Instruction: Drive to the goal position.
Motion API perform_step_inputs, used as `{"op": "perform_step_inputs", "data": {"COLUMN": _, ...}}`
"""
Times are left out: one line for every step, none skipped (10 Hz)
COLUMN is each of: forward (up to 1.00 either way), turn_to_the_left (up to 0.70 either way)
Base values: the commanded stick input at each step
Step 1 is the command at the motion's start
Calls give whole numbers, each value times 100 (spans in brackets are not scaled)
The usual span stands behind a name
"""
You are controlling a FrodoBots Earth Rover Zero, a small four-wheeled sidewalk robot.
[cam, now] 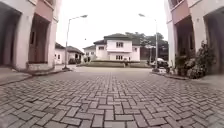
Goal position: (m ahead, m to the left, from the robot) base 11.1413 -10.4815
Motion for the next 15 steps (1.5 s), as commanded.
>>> {"op": "perform_step_inputs", "data": {"forward": 70, "turn_to_the_left": 0}}
{"op": "perform_step_inputs", "data": {"forward": 70, "turn_to_the_left": 0}}
{"op": "perform_step_inputs", "data": {"forward": 70, "turn_to_the_left": 0}}
{"op": "perform_step_inputs", "data": {"forward": 70, "turn_to_the_left": 0}}
{"op": "perform_step_inputs", "data": {"forward": 70, "turn_to_the_left": 0}}
{"op": "perform_step_inputs", "data": {"forward": 70, "turn_to_the_left": 0}}
{"op": "perform_step_inputs", "data": {"forward": 70, "turn_to_the_left": 0}}
{"op": "perform_step_inputs", "data": {"forward": 70, "turn_to_the_left": 0}}
{"op": "perform_step_inputs", "data": {"forward": 70, "turn_to_the_left": 0}}
{"op": "perform_step_inputs", "data": {"forward": 70, "turn_to_the_left": 0}}
{"op": "perform_step_inputs", "data": {"forward": 70, "turn_to_the_left": 0}}
{"op": "perform_step_inputs", "data": {"forward": 70, "turn_to_the_left": 0}}
{"op": "perform_step_inputs", "data": {"forward": 70, "turn_to_the_left": 0}}
{"op": "perform_step_inputs", "data": {"forward": 70, "turn_to_the_left": 0}}
{"op": "perform_step_inputs", "data": {"forward": 70, "turn_to_the_left": 0}}
